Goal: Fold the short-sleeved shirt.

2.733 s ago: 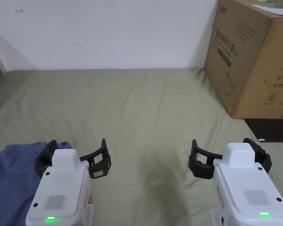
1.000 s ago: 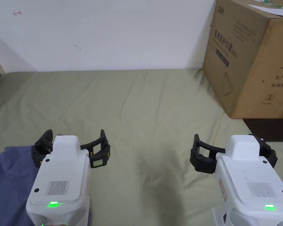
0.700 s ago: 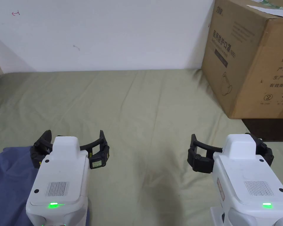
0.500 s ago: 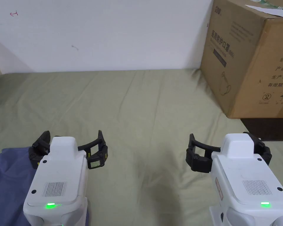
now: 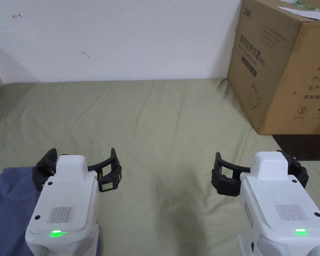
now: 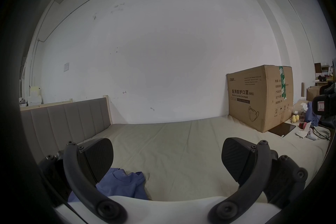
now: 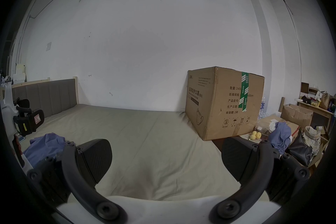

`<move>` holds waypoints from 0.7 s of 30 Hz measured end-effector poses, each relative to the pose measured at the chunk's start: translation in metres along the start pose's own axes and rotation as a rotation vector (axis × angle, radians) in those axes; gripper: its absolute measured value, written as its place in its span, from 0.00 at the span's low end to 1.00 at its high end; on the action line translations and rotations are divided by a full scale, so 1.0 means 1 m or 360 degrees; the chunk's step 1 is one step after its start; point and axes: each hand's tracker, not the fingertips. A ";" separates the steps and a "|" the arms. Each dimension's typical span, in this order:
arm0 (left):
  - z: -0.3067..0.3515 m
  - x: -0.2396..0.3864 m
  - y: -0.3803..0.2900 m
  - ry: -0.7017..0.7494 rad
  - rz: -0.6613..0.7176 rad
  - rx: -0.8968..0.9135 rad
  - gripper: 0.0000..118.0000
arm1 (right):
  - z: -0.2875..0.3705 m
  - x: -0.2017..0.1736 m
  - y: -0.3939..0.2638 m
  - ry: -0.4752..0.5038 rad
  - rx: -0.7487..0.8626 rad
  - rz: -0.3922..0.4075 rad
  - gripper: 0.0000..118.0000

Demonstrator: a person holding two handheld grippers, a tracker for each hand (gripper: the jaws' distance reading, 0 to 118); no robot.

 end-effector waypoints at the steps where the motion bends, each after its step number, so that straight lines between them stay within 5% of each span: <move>1: 0.000 0.000 0.000 -0.0002 0.0010 -0.0001 1.00 | 0.000 0.000 0.000 -0.0001 -0.0002 0.0002 1.00; 11: 0.000 -0.002 0.002 -0.0018 0.0068 -0.0005 0.94 | -0.001 -0.001 0.003 -0.0025 -0.0010 0.0021 0.96; 13: 0.002 -0.001 0.004 -0.0020 0.0073 -0.0001 0.65 | 0.000 -0.002 0.005 -0.0036 -0.0006 0.0029 0.81; 14: 0.002 -0.001 0.005 -0.0017 0.0084 -0.0005 0.42 | 0.000 -0.002 0.006 -0.0033 0.0000 0.0034 0.65; 15: 0.001 -0.002 0.006 -0.0025 0.0105 -0.0023 0.11 | 0.000 -0.003 0.006 -0.0034 0.0004 0.0039 0.36; 16: -0.001 -0.003 0.007 -0.0038 0.0129 -0.0046 0.04 | -0.001 -0.003 0.007 -0.0036 0.0002 0.0048 0.12; 17: -0.002 -0.004 0.007 -0.0041 0.0153 -0.0056 0.01 | -0.002 -0.004 0.008 -0.0037 -0.0007 0.0058 0.00; 21: 0.000 -0.007 0.008 -0.0048 0.0163 -0.0058 0.00 | -0.006 -0.007 0.008 -0.0006 -0.0011 0.0037 0.00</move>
